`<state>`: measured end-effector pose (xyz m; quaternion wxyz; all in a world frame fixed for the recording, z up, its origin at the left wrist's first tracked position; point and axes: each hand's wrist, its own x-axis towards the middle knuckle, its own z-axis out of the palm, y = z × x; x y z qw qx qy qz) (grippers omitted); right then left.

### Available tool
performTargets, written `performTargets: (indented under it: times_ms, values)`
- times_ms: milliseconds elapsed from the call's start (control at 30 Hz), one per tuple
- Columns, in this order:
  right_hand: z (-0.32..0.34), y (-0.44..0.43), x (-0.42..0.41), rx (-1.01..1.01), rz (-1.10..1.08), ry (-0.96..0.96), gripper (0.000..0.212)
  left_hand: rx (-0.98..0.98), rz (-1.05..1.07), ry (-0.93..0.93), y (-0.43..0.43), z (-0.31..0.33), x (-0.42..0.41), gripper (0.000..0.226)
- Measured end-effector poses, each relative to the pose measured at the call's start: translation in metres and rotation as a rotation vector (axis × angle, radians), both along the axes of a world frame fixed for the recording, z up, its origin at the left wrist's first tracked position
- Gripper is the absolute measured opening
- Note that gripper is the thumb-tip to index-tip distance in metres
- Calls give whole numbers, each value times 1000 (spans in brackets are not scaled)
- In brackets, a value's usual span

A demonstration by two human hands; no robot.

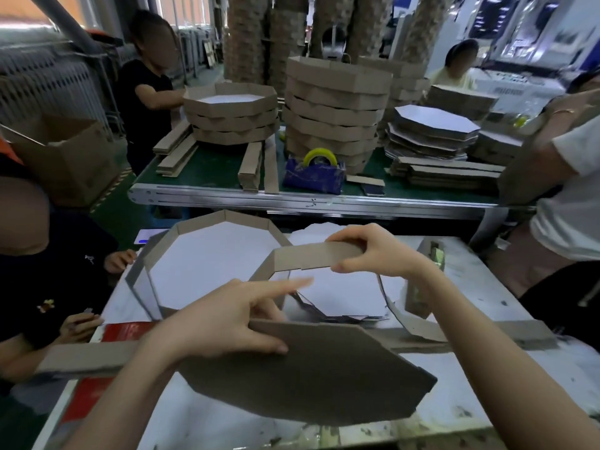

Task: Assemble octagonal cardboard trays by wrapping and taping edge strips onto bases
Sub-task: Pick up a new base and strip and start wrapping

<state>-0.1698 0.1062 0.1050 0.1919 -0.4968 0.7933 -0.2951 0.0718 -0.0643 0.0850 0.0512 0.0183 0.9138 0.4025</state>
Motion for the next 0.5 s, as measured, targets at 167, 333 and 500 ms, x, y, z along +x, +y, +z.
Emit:
performTargets:
  times_ms: [167, 333, 500]
  values:
    - [32, 32, -3, -161, -27, -81, 42, 149, 123, 80, 8, -6, -19, 126]
    - [41, 76, -26, -260, -59, -141, 42, 42, 218, 184, 23, -3, -36, 133]
    - [25, 128, -59, -153, -162, -232, 48, -77, 341, 204, 33, 0, -51, 132]
